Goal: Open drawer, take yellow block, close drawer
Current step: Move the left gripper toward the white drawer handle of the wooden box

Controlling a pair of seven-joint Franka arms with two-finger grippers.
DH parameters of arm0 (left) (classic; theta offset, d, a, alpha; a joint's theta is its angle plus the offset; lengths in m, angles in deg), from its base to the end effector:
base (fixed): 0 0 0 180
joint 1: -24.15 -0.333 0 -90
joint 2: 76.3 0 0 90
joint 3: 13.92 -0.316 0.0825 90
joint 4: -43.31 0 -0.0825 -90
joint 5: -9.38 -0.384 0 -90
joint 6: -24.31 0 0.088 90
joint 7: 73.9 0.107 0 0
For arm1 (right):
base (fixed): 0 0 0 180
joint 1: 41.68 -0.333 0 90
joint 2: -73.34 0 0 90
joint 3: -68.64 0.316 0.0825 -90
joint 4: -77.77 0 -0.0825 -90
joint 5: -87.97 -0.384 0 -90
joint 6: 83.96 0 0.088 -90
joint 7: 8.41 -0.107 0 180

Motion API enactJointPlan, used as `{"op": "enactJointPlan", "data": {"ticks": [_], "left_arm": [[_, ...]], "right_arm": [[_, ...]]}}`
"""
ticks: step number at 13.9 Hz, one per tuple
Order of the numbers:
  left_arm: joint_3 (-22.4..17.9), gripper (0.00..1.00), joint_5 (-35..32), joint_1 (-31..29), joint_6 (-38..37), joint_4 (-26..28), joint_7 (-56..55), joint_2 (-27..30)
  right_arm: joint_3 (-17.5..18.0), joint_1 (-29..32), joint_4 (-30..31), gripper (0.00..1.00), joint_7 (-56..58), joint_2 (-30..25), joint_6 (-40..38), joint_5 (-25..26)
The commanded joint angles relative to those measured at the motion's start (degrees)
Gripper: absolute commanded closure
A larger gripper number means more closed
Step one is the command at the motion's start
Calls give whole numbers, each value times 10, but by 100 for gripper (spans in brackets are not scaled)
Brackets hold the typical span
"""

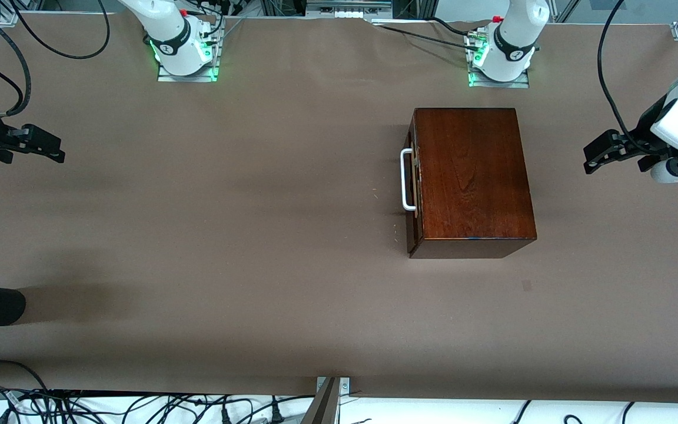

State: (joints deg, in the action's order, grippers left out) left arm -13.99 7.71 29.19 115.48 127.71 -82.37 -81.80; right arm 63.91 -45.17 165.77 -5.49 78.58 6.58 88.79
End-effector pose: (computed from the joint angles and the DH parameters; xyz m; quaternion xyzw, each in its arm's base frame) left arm 0.5847 -0.0478 0.6178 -0.9994 -0.0304 -0.0127 0.0132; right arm 0.5817 -0.0120 0.5900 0.9996 0.0150 -0.0238 0.0101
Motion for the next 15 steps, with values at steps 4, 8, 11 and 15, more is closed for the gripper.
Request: {"op": "enactJointPlan", "data": {"ticks": [4, 8, 11, 15], "left_arm": [[2, 0, 11, -15, 27, -8, -1, -2], [1, 0, 11, -17, 28, -8, 0, -2], [2, 0, 12, -15, 28, -8, 0, -4], [4, 0, 12, -14, 29, -8, 6, -5]], "right_arm": [[4, 6, -3, 0, 7, -6, -4, -8], [4, 8, -3, 0, 7, -6, -4, -8], [4, 8, -3, 0, 7, -6, -4, -8], [4, 8, -3, 0, 7, -6, -3, -8]]}}
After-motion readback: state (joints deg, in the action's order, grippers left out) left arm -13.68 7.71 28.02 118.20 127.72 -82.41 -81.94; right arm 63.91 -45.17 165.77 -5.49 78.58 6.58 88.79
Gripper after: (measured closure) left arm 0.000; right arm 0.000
